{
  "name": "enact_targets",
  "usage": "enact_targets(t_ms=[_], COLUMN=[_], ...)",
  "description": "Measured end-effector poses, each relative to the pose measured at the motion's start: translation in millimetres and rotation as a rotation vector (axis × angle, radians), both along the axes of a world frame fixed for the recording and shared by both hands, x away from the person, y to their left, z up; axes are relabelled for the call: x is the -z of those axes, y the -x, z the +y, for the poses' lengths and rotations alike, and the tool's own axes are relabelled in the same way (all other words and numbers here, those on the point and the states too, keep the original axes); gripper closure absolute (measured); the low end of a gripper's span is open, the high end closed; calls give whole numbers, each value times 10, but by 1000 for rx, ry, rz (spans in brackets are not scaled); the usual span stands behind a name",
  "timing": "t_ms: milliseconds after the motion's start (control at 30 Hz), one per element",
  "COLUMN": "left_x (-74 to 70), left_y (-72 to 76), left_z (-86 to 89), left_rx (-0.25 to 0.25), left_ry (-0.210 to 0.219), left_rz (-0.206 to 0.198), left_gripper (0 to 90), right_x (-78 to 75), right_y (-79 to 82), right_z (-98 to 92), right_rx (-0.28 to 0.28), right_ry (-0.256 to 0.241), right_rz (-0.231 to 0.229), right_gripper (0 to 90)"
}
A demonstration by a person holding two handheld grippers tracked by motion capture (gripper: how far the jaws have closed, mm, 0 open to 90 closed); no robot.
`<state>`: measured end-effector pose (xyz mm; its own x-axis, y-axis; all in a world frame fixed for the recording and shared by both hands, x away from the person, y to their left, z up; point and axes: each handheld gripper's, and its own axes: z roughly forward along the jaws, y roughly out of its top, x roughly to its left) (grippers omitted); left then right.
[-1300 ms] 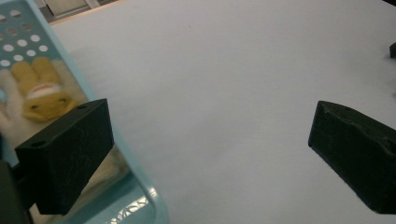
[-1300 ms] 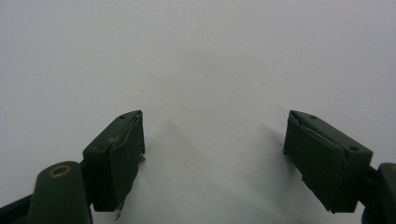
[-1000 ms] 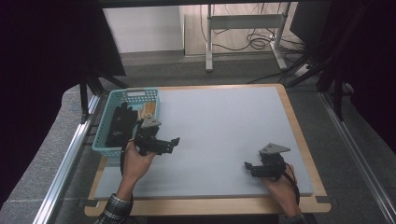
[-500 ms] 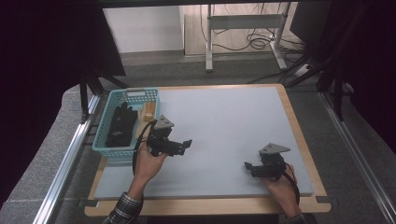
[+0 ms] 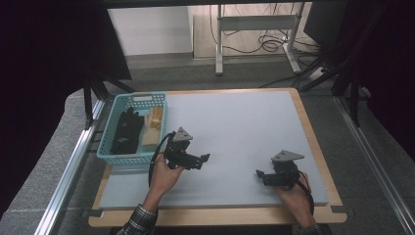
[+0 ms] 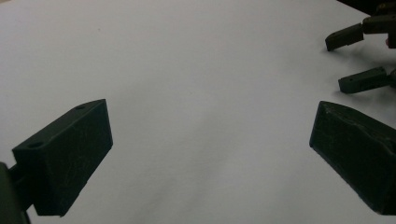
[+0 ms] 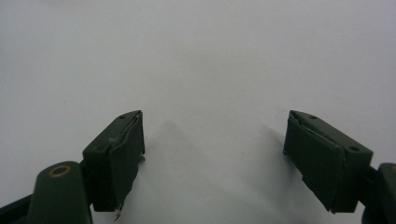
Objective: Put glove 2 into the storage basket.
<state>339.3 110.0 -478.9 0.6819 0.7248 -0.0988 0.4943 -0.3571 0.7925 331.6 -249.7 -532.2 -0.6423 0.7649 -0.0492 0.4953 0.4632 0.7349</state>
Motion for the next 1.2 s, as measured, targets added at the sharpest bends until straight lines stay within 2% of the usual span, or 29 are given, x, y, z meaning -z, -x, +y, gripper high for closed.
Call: enact_targets(t_ms=[267,700,833,1000,1033,1200], left_x=[189,487,562,662,667,672], left_y=[15,36,39,30,33,41], left_z=[-120,-174,-182,-210,-212,-227], left_rx=[32,37,38,38,41,37], left_ry=[-27,-70,-101,-133,-142,-153], left_rz=[4,54,62,92,80,77], left_gripper=[0,0,0,0,0,0], right_x=[0,-1,-1,-1,-1,0], right_y=[0,0,0,0,0,1], right_z=[0,0,0,1,0,0], right_rx=[-1,0,0,0,0,0], right_ry=[0,0,0,0,0,0], right_rz=[1,0,0,1,0,0], right_gripper=[199,199,199,199,199,199])
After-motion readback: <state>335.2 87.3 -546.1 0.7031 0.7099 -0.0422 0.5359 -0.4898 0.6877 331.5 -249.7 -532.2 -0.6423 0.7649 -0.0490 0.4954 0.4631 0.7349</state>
